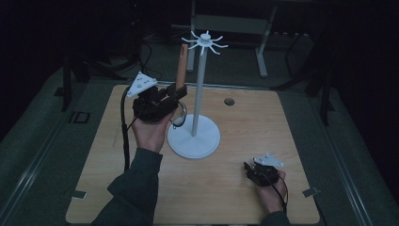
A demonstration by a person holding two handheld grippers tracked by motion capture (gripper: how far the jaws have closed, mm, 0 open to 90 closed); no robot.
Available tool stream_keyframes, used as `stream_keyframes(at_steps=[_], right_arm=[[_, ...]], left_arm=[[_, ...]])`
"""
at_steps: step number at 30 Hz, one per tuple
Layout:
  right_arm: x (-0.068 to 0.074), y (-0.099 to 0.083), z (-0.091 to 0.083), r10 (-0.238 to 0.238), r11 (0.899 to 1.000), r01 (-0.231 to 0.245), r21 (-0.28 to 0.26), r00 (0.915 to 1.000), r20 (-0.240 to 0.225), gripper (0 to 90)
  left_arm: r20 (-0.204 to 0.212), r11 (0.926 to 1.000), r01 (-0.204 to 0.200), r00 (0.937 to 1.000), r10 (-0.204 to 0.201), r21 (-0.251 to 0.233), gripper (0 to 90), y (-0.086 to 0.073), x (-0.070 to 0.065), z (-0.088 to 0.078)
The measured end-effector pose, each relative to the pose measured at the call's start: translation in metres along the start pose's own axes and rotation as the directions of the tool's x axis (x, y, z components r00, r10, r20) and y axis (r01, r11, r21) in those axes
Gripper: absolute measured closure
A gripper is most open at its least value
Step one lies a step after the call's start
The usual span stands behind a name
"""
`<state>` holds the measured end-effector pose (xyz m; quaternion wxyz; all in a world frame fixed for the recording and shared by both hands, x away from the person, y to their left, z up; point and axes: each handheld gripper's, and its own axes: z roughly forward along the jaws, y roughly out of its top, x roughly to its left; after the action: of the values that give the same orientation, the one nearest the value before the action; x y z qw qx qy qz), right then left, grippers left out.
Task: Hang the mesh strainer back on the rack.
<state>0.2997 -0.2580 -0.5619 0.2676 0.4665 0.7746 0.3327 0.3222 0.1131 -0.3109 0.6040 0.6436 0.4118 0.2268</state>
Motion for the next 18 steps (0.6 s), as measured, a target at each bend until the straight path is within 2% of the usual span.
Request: stream_keyframes(at_steps=[10,17,18], right_arm=[[0.0005,0.0007,0.0005,-0.005,1.000,0.005,-0.002,1.0000,-0.004,54.2],[0.0005,0.0005,0.0003,-0.004,1.000,0.003,-0.004,1.0000,-0.004,54.2],[0.0007,0.0006,0.0004,-0.004,1.000,0.004,-0.002,1.0000,-0.003,54.2]], left_arm=[[-0.017,1.0000,0.002,0.9998,-0.002,0.003,69.0,0.0029,-0.0001,0.0035],[-0.020,0.9999,0.005,0.9998,-0.005,0.013,69.0,0.0024,0.0001,0.0070],[-0.020,0.9997,0.004,0.9998,-0.003,0.026,69.0,0.0023,-0.0005,0.0103]])
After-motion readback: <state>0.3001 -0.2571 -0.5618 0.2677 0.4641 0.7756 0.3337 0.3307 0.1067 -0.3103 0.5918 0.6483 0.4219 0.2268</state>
